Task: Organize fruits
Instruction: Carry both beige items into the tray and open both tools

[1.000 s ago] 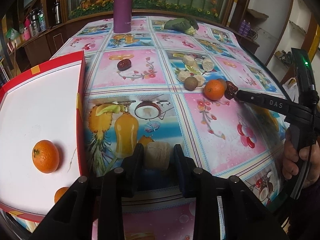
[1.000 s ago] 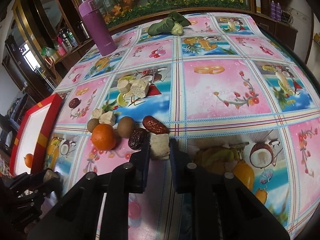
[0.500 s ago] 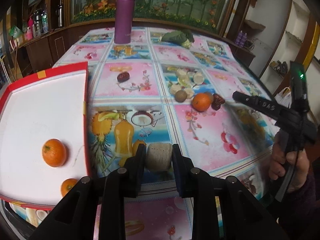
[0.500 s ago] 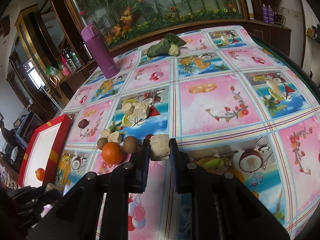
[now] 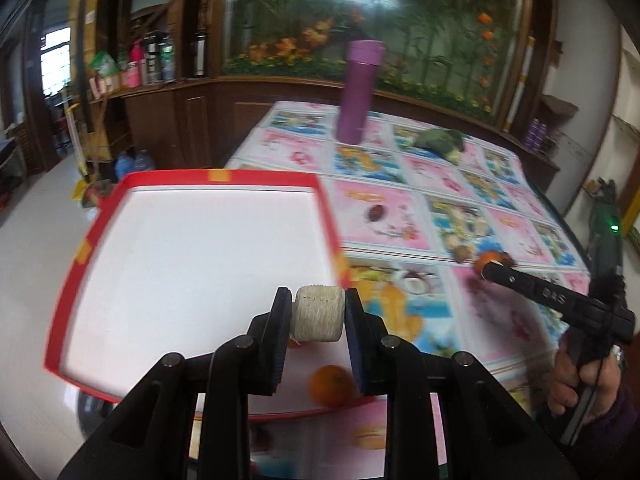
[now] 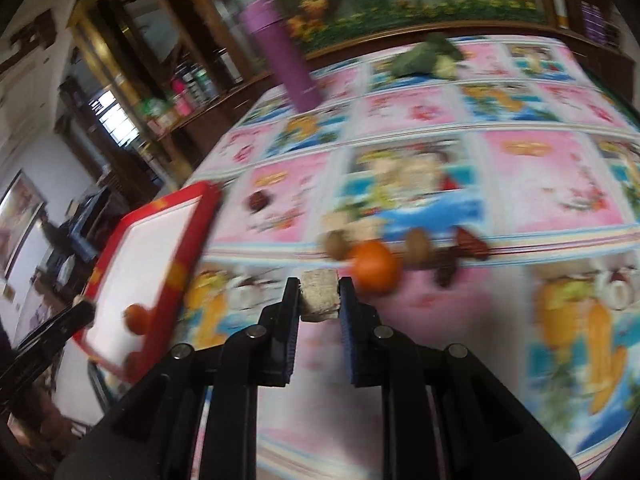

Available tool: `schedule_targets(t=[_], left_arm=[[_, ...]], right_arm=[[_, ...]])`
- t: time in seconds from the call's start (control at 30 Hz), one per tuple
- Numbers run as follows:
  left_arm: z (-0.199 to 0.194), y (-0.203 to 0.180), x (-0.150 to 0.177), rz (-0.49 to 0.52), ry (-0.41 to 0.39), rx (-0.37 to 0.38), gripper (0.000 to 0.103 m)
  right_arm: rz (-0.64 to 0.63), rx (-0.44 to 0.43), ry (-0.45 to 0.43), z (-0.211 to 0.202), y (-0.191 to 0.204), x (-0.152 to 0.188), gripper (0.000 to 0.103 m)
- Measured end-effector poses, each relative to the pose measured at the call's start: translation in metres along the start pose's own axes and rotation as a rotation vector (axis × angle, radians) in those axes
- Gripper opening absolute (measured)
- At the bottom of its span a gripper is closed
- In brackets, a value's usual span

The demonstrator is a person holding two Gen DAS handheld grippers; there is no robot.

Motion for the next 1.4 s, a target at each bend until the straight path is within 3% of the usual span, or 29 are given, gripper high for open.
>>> schedule_targets(t=[0.2,0.3,0.47,0.77,0.83,0.9,1.0,1.1,1.17,1.4], left_arm=[[0.002,0.056,0.001,-0.071,-0.015,-0.117,0.025],[0.005,0.077,0.005,-0.095,-0.013,-0.155,0.025],[0.011,0.096,0.01,-0.122,0.003,-0.19,0.025],[0.018,0.109,0.015,-0.145,0.023,-0.225,0.027],[0.017,0.112,0.015,-0.152,0.025,-0.234,0.033],[0.015,0.115,0.015,-0.165,0.023,-0.238,0.039],[0.012,0.119,0.014,-0.174,0.019,-0.253,0.04],[0.011,0.119,0.013,-0.177,0.018,-0.259,0.042],[0.009,0.117,0.012,-0.174,0.015,-0.259,0.044],[0.008,0.093,0.009,-0.127,0.012,-0.234,0.047]], right_arm=[[-0.149,-0.182,0.05,0.029,0.113,-0.005,0.021],[-0.227,-0.214,0.073,0.043,0.157,0.0,0.021],[-0.273,-0.223,0.118,0.064,0.187,0.009,0.021],[-0.364,-0.192,0.127,0.069,0.2,0.009,0.022],[-0.374,-0.197,0.128,0.069,0.201,0.009,0.022],[-0.364,-0.249,0.138,0.067,0.202,0.009,0.023],[-0.312,-0.356,0.154,0.063,0.199,0.009,0.023],[-0.273,-0.381,0.126,0.055,0.187,0.005,0.023],[-0.248,-0.379,0.11,0.05,0.174,0.001,0.023],[-0.126,-0.252,0.05,0.034,0.104,-0.016,0.023]])
Point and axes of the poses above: each gripper's, at about its wrist camera, not at the fingertips, and z roughly the way its jaws point, y to its left, x to its underside, the point moved 6 cm from there along z, roughly the way its jaws point, and after that the axes turned 7 degrees about -z, right-handed, at the moved point
